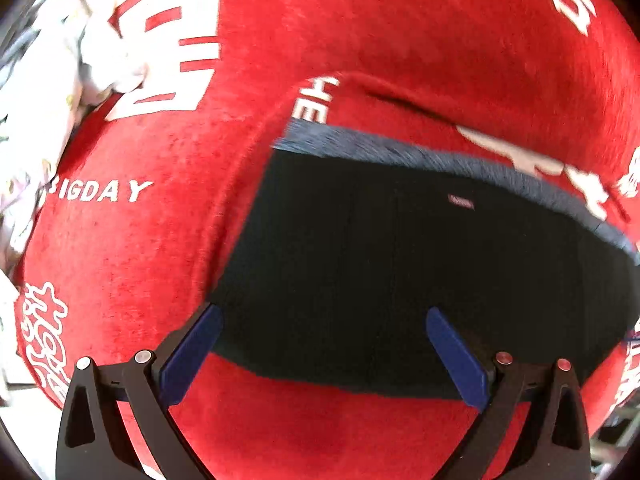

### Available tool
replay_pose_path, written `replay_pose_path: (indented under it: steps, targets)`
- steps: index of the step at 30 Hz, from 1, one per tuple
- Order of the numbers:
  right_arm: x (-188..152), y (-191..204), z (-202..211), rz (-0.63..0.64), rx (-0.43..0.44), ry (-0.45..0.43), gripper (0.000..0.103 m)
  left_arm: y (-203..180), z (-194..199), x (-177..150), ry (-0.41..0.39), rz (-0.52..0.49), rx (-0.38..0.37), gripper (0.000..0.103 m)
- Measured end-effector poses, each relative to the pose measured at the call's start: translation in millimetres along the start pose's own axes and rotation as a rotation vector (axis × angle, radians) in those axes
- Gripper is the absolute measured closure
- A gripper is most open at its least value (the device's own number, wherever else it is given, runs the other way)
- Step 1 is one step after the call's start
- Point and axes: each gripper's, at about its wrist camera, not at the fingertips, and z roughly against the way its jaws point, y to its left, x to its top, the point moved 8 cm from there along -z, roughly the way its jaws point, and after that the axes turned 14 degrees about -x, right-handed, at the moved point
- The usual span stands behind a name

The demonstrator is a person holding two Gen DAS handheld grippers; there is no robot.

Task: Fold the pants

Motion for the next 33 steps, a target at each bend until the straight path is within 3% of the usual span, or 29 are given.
replay_pose_path:
  steps: [3,6,9,14,17,18,19,21,24,26,28,29,31,32,33]
  targets:
    - [63.3,53.1,-16.7,0.190,-0.031,-0.020,0.050,24.9,8.5,10.5,-0.026,0.010,-0.017,0.000]
    - [111.3,96.8,-65.4,0.335,-0.104,0.030,0.048,39.3,-1.6,13.9,0.008,0.023,-0.087,0.000]
    - [142.0,124.4,-115.9,0.465,-0.195,0.074,0.048,45.3,-16.4,13.8,0.033,0.013,-0.151,0.000]
    - [164.6,144.1,-177.5,0.557,-0.296,0.126,0.048,44.1,-33.3,8.0,0.052,-0.023,-0.229,0.000]
    - [176.9,144.6,-205.2,0.561,-0.335,0.143,0.049,44.8,-37.5,5.3,0.054,-0.009,-0.290,0.012]
    - [178.8,140.1,-214.2,0.551,-0.353,0.165,0.055,44.6,-37.3,5.0,0.050,0.002,-0.311,0.019]
    - [178.2,132.8,-221.4,0.545,-0.388,0.197,0.095,43.0,-36.8,4.7,0.045,0.011,-0.341,0.025]
    - [170.8,129.4,-228.2,0.567,-0.412,0.228,0.096,42.6,-32.0,5.4,0.036,0.010,-0.335,0.031]
    - [155.7,156.5,-207.6,0.631,-0.315,0.201,0.096,44.3,-16.0,1.7,0.011,-0.021,-0.300,0.044]
    - [148.6,171.1,-199.6,0.665,-0.289,0.211,0.096,49.0,-5.2,-4.5,-0.004,-0.006,-0.302,0.044]
    - [148.9,170.8,-208.3,0.702,-0.344,0.212,0.096,60.3,-5.8,-13.6,0.000,0.030,-0.268,0.043]
    - [153.9,166.0,-215.3,0.701,-0.391,0.198,0.096,64.9,-8.2,-16.1,0.000,0.047,-0.254,0.043]
    - [166.5,143.9,-236.2,0.643,-0.489,0.186,0.095,72.6,-11.1,-19.1,-0.008,0.100,-0.240,0.033]
    - [168.2,134.9,-245.7,0.605,-0.500,0.198,0.094,75.0,-9.8,-17.0,-0.017,0.115,-0.207,0.024]
    - [172.8,134.3,-245.3,0.567,-0.474,0.148,0.089,76.0,-7.4,-15.2,-0.029,0.114,-0.177,0.024]
